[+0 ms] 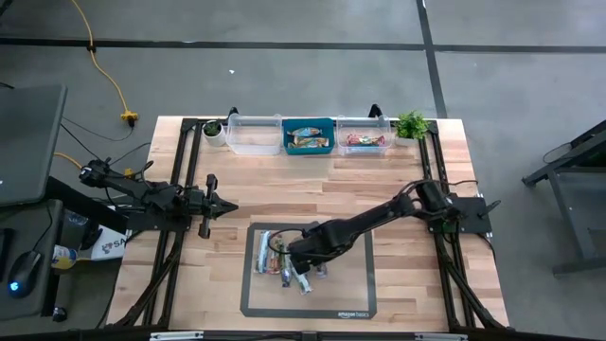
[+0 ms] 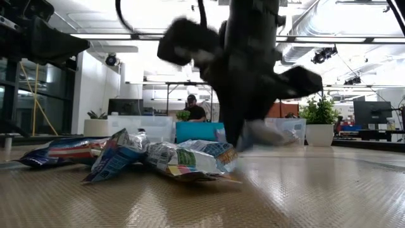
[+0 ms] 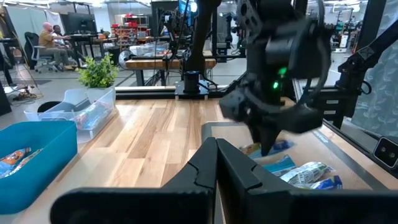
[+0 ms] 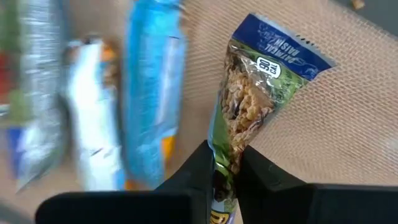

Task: Pick and place Granola Bars by type
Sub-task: Put the blue granola bar into the left transparent bin

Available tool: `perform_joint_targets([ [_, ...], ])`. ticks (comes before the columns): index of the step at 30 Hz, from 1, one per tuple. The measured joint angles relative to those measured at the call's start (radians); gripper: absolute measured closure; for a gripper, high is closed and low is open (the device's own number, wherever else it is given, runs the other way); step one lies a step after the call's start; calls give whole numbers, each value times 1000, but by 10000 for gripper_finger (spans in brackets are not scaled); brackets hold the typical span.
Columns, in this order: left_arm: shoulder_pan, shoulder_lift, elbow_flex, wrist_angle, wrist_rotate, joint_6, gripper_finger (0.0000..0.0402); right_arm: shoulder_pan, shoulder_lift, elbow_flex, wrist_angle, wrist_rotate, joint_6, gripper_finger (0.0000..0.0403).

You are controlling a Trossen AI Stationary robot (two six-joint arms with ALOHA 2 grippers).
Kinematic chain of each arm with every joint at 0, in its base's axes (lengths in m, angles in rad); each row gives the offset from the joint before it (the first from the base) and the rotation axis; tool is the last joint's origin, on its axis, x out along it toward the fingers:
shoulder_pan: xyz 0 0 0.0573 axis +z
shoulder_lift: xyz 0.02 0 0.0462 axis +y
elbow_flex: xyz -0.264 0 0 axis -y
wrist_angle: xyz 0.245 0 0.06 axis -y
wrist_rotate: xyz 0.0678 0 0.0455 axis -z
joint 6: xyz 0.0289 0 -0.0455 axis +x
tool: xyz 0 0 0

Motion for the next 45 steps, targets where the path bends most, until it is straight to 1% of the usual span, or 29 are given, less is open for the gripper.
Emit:
perform_joint_targets([
  [3,0,0,0,0,0,0,400,0,-26,0,29,22,-8,368],
  [6,0,0,0,0,0,0,400,-1,-56,0,69,80,-12,367],
  [9,0,0,0,0,0,0,400,-6,-91,1,147,129,-53,369],
  [15,0,0,0,0,0,0,400,-39,-153,1,380,211,-189,372],
  [19,0,0,0,0,0,0,400,-74,-178,2,570,221,-302,371],
  [23,0,0,0,0,0,0,400,-119,-196,2,766,198,-431,371],
  [27,0,0,0,1,0,0,400,-181,-199,2,918,172,-533,371],
  [31,0,0,0,0,0,0,400,-251,-201,2,1047,103,-594,371],
  [37,0,0,0,0,0,0,400,-361,-201,2,1143,4,-651,371],
  [45,0,0,0,0,0,0,400,-504,-201,2,1187,-81,-759,371],
])
